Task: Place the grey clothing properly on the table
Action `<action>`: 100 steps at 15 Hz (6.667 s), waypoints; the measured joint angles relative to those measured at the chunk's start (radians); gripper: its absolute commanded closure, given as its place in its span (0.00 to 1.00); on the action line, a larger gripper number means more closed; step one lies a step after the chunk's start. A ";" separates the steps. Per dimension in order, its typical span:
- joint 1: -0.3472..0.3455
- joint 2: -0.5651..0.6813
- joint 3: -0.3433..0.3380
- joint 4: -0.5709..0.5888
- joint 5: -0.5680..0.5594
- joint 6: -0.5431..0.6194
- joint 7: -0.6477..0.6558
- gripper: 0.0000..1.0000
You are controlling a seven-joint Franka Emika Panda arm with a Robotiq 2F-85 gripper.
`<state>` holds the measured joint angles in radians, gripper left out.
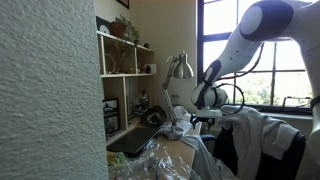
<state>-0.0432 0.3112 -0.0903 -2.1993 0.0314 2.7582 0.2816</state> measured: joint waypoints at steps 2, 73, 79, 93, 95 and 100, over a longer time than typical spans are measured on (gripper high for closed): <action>-0.001 0.075 -0.020 0.030 0.000 0.000 0.000 0.00; 0.105 -0.349 0.093 -0.193 0.099 0.038 -0.006 0.91; 0.142 -0.359 0.163 -0.190 0.179 0.090 -0.044 0.91; 0.217 -0.323 0.196 -0.116 0.358 0.229 -0.210 0.91; 0.228 -0.286 0.202 -0.110 0.451 0.270 -0.291 0.91; 0.220 -0.146 0.261 -0.026 0.688 0.346 -0.498 0.60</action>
<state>0.1770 0.1651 0.1709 -2.2255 0.7195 3.1041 -0.2168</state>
